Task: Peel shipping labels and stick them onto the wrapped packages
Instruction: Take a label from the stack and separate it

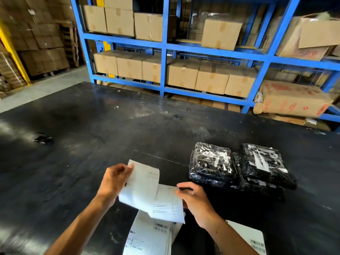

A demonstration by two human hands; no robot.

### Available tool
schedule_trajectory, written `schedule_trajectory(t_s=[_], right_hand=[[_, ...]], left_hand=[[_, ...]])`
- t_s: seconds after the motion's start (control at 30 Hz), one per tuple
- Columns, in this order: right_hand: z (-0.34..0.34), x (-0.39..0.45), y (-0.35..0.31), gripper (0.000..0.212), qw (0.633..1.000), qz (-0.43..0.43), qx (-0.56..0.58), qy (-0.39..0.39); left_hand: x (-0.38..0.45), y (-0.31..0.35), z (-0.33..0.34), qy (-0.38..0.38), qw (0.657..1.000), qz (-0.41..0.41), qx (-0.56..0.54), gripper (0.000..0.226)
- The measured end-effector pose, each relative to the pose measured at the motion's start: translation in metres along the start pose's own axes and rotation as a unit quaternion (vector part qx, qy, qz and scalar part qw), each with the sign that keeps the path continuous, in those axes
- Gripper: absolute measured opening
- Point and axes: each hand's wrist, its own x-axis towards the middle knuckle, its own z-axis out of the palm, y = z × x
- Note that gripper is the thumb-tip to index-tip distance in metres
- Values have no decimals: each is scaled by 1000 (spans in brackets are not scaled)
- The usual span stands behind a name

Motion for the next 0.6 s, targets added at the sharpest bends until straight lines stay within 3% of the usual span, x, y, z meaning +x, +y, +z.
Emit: schedule_trajectory(t_s=[0.17,0.27,0.33,0.43,0.5,0.6], right_hand=[[17,-2,22,19,992,49,-104,-55],[28,0,45,12,975,32,-203,-81],[28,2,52,5,949,-12,-302,-85],[18,7,43,24,896,-78,-426,-95],[10,4,23,22,893,-105,-422,-116],[-6,-5,-9,11,938,-137,-279,-151]], left_hand=[[4,16,-5,25,998,-9,-60,34],[-1,19,1,9,997,-24,-69,34],[-5,20,5,4,996,-35,-79,34],[-12,24,12,-3,993,-49,-111,32],[-14,28,16,-8,991,-63,-122,31],[-11,35,24,-10,990,-77,-117,31]])
